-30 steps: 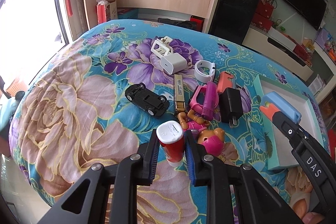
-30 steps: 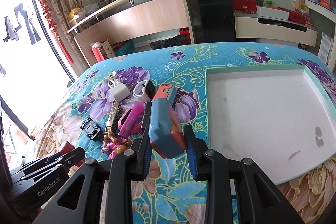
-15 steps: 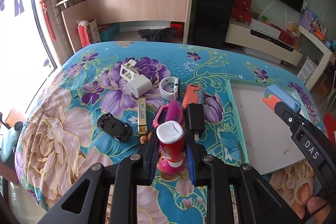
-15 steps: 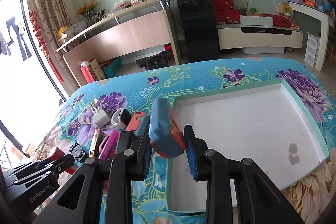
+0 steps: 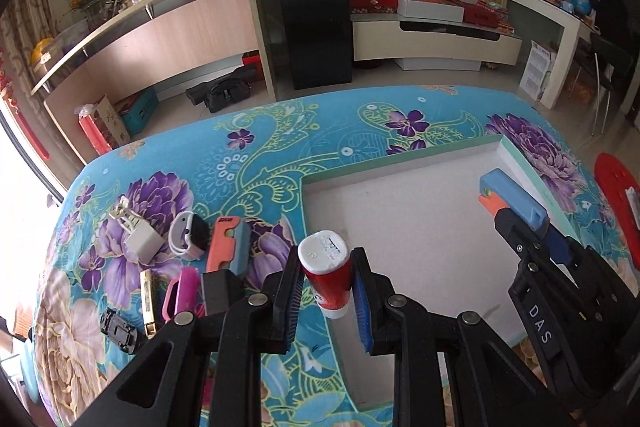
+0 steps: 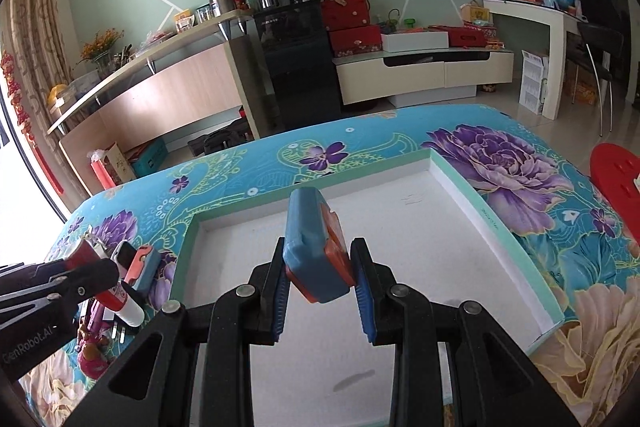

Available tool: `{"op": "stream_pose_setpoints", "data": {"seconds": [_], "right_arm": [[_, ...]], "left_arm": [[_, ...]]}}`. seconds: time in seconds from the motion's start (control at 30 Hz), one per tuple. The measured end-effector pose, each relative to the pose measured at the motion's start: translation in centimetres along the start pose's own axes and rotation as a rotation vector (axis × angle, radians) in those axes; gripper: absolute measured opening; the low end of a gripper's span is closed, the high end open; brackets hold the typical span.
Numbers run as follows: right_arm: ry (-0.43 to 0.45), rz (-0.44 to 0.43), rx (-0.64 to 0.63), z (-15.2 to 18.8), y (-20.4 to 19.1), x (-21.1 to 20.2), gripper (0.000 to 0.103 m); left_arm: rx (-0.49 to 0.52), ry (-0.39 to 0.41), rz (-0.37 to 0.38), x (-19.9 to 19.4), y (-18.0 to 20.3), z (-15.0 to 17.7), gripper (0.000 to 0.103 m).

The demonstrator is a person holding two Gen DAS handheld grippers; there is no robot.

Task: Organize rigid objects
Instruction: 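Lift and carry the bottle with the left tool while the right tool carries the toy to the tray, then open the left tool to set the bottle in the tray while the right tool releases the toy there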

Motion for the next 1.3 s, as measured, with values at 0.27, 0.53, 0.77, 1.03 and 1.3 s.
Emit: {"op": "stream_pose_setpoints", "data": {"seconds": [0.27,0.53,0.77,1.03,1.3], "right_arm": [[-0.008,0.109,0.041,0.6,3.4,0.4,0.031],[-0.035,0.148,0.091,1.7,5.9,0.5,0.031],[-0.065,0.132,0.112,2.3,6.4,1.1,0.031],[-0.077,0.141,0.111,2.5,6.8,1.2,0.031],[-0.076,0.143,0.105,2.3,6.7,1.1,0.034]], "left_arm": [[0.03,-0.025,-0.035,3.7,3.8,-0.9,0.025],[0.036,-0.056,-0.092,6.8,5.0,-0.4,0.025],[0.04,-0.043,-0.132,7.6,5.8,-0.4,0.026],[0.017,-0.036,-0.16,8.0,5.7,-0.2,0.069],[-0.061,-0.015,-0.169,7.0,3.4,0.0,0.083]]}}
Point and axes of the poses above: each gripper's, at about its wrist camera, not at the fingertips, and x roughly the way its jaws point, y to its right, z to its underside, the point moved 4 cm from there along x, roughly the way its jaws point, and after that the axes turned 15 degrees about -x, right-handed, at the moved point
